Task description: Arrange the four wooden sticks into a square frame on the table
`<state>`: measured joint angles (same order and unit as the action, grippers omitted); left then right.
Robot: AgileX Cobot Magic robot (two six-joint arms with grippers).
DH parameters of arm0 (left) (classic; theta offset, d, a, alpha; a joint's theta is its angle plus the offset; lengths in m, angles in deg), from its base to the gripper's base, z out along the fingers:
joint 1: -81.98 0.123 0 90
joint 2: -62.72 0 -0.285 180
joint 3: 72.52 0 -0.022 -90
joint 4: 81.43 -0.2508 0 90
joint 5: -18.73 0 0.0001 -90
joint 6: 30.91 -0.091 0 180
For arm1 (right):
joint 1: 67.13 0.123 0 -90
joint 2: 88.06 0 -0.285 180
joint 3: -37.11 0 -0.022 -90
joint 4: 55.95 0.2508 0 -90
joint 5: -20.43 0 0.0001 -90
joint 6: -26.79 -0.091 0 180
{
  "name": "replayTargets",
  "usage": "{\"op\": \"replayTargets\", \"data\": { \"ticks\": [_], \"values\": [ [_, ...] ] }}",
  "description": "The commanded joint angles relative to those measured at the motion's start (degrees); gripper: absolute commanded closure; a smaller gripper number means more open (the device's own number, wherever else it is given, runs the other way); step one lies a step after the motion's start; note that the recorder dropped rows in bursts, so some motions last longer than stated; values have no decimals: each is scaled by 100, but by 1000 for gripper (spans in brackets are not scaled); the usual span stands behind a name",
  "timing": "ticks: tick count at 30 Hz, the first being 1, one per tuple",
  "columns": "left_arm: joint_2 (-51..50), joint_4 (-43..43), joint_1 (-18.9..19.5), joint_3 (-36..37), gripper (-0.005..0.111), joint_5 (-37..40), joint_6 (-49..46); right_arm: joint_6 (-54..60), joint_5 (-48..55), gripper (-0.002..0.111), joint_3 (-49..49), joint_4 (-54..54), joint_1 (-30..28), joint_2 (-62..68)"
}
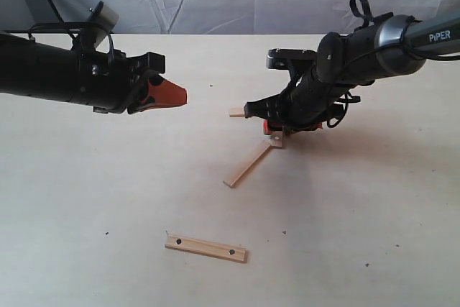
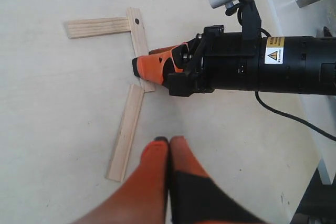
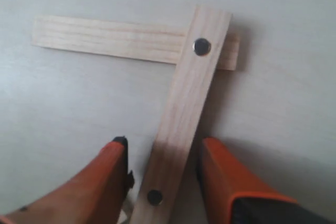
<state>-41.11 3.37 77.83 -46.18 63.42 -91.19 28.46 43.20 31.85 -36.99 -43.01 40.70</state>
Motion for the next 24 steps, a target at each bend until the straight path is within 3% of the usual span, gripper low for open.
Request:
{"op": "replayTargets", "data": {
  "ticks": [1, 14, 24],
  "values": [
    [41, 18, -43, -15, 107, -17, -22, -39, 39, 63, -21, -28, -9, 47],
    [41, 6, -43, -15, 107, -17, -22, -39, -341, 63, -21, -406, -9, -515],
    [41, 4, -43, -15, 107, -29, -22, -39, -264, 63, -21, -624, -9, -188]
  ]
}}
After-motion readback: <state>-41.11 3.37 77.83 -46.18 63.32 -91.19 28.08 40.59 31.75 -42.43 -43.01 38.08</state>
